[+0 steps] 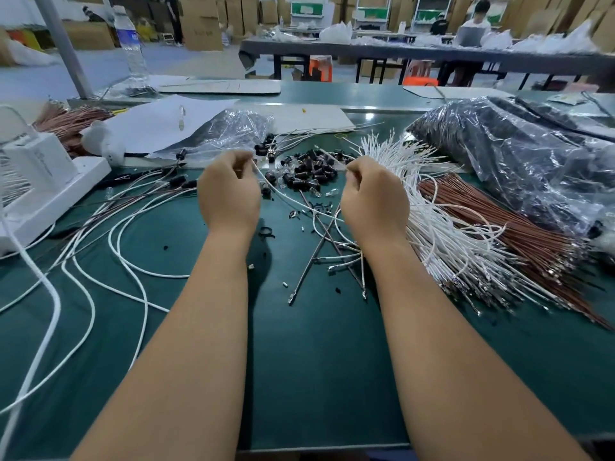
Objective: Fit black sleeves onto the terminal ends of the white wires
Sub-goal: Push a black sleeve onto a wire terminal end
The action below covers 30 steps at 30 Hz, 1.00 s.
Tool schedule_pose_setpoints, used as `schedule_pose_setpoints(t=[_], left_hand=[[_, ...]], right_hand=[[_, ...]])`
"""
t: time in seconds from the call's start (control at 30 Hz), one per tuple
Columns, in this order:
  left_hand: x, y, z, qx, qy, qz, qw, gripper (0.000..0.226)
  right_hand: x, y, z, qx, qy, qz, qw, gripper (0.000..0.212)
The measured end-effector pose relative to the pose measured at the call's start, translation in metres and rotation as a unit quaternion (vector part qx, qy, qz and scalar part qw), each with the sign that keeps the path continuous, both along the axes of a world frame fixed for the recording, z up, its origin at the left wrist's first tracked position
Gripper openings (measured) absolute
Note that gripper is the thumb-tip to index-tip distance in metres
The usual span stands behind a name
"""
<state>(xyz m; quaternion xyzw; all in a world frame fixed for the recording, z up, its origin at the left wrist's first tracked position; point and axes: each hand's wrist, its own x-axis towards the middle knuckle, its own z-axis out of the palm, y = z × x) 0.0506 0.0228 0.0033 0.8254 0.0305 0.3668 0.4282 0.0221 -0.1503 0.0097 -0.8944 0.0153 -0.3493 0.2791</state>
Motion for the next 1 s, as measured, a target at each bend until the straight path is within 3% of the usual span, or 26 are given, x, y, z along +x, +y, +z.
schedule_pose_setpoints(t=[0.07,0.13,0.17,0.23,0.43,0.53,0.7,1.0], left_hand=[[0.002,-0.007,-0.002,0.043,0.051,-0.072,0.995,0.044],[0.006,-0.015,-0.007,0.133,0.156,-0.125,0.971,0.056],[0.008,-0.016,-0.010,0.195,0.203,-0.118,0.952,0.054],[0.011,-0.015,-0.013,0.257,0.218,-0.095,0.937,0.042],[0.004,-0.008,-0.007,0.160,0.174,-0.084,0.968,0.037],[0.002,-0.008,-0.007,0.127,0.141,-0.027,0.981,0.037],[0.002,-0.011,-0.005,0.172,0.175,-0.007,0.969,0.035],[0.003,-0.005,-0.008,0.116,0.188,-0.047,0.974,0.036]], right_hand=[[0.000,0.004,0.000,-0.009,0.015,0.028,0.999,0.016],[-0.001,0.008,-0.001,-0.020,0.029,0.051,0.998,0.015],[-0.001,0.009,-0.002,-0.021,0.034,0.060,0.997,0.014],[0.000,0.009,-0.004,-0.020,0.041,0.076,0.996,0.015],[0.000,0.009,-0.004,-0.001,0.043,0.107,0.993,0.031],[0.001,0.010,-0.006,0.004,0.053,0.111,0.992,0.031],[0.003,0.010,-0.005,0.035,0.063,0.116,0.991,0.027],[0.000,0.011,-0.004,0.027,0.072,0.121,0.990,0.023]])
